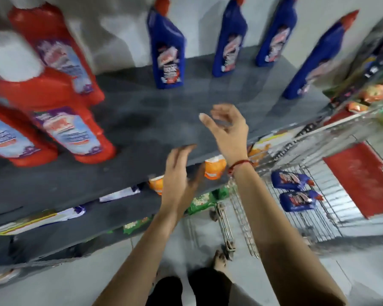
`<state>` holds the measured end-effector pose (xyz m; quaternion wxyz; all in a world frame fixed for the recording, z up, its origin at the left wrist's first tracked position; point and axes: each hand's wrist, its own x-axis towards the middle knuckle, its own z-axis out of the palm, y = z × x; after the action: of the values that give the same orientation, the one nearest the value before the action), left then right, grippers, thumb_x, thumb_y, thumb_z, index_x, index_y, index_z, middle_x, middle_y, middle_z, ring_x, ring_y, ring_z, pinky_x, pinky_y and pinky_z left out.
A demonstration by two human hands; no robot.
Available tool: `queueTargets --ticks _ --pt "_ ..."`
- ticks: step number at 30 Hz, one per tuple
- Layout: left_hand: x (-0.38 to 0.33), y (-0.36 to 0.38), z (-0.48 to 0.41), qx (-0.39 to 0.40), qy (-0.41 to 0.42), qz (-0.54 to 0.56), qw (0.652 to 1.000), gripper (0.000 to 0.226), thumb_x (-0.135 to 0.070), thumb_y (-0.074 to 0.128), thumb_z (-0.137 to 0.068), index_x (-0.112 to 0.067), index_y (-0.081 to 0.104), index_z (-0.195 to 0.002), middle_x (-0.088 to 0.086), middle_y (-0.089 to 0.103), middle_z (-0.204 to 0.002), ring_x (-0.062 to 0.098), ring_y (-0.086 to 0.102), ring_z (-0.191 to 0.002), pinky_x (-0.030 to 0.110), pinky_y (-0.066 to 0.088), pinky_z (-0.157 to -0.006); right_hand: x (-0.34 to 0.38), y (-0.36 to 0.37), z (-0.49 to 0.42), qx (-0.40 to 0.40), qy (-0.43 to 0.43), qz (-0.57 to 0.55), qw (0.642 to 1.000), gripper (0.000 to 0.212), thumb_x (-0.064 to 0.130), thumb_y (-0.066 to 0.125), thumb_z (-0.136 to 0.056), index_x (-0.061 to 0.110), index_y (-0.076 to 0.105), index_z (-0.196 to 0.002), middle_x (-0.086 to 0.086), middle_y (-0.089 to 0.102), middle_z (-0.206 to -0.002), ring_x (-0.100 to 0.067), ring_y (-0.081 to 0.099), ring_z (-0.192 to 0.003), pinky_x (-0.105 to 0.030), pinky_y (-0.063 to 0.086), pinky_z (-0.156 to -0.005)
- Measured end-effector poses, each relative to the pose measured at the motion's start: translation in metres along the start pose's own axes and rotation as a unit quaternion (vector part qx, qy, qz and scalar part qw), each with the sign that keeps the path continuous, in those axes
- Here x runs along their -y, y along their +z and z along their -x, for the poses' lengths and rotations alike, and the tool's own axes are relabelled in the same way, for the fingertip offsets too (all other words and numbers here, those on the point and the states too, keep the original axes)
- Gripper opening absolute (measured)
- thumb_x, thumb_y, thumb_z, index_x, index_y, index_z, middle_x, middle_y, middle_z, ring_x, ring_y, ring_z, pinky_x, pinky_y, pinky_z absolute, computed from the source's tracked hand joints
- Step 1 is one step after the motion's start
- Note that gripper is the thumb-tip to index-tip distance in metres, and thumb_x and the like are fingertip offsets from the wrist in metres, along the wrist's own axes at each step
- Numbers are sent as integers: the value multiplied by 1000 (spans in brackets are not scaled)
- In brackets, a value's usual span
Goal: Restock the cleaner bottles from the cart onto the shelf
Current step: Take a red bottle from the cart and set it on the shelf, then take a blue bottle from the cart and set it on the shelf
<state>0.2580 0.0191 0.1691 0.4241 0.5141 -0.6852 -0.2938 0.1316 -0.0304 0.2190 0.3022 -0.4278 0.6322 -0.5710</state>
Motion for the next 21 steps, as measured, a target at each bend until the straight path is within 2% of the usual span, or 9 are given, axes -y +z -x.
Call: queueTargets --ticks 2,4,7,10,12,15,19,21 --pt "-9 41 -10 96 23 -6 995 41 -21 61 -81 -14 53 -121 3 53 -117 19 52 -112 25 40 -96 -38 -48 -11 -67 34 50 996 32 24 76 -74 6 63 -97 -2 65 -90 -14 63 -84 -15 48 -71" --pt "-14 81 -20 176 50 -31 983 46 -15 65 -76 -12 54 -120 9 55 -120 22 53 -113 26 38 -98 -76 -92 -19 -114 78 95 986 29 22 76 -74 4 63 -93 -7 66 -84 -18 61 -78 -24 49 -72" --pt "-17 136 -33 291 56 -92 951 50 -11 66 -75 -13 52 -123 10 52 -127 26 49 -120 29 35 -100 -126 -149 -22 -155 148 127 969 24 15 74 -74 2 64 -92 -9 64 -81 -16 59 -76 -26 47 -71" --pt "-16 203 -39 446 67 -163 878 51 -21 65 -81 -12 48 -128 13 47 -133 28 45 -124 32 32 -103 -180 -206 -20 -197 236 142 941 26 15 72 -75 1 64 -95 -17 70 -93 -21 62 -85 -31 47 -78" --pt "-13 239 -35 524 65 -193 827 53 -22 65 -82 -10 46 -130 14 44 -135 28 42 -128 32 30 -106 -211 -232 -16 -189 300 153 923 30 18 70 -77 -1 65 -100 -19 70 -102 -28 64 -96 -31 46 -82" --pt "-7 296 -25 580 41 -234 779 58 -27 63 -84 -9 40 -134 13 38 -142 29 37 -131 40 32 -109 -265 -266 -13 -180 407 160 881 31 21 68 -78 -3 65 -98 -22 68 -104 -34 62 -99 -37 47 -81" --pt "16 369 -8 612 39 -262 745 69 -38 63 -83 -12 33 -140 11 35 -146 30 35 -134 46 33 -109 -333 -301 -18 -206 523 103 820 35 28 73 -73 4 66 -97 -14 59 -93 -22 52 -82 -29 39 -70" --pt "32 408 2 622 27 -268 735 72 -41 63 -82 -12 31 -140 13 33 -147 30 34 -134 44 32 -109 -363 -318 -22 -234 544 66 803 35 21 71 -75 1 64 -103 -12 58 -94 -18 49 -83 -20 43 -61"
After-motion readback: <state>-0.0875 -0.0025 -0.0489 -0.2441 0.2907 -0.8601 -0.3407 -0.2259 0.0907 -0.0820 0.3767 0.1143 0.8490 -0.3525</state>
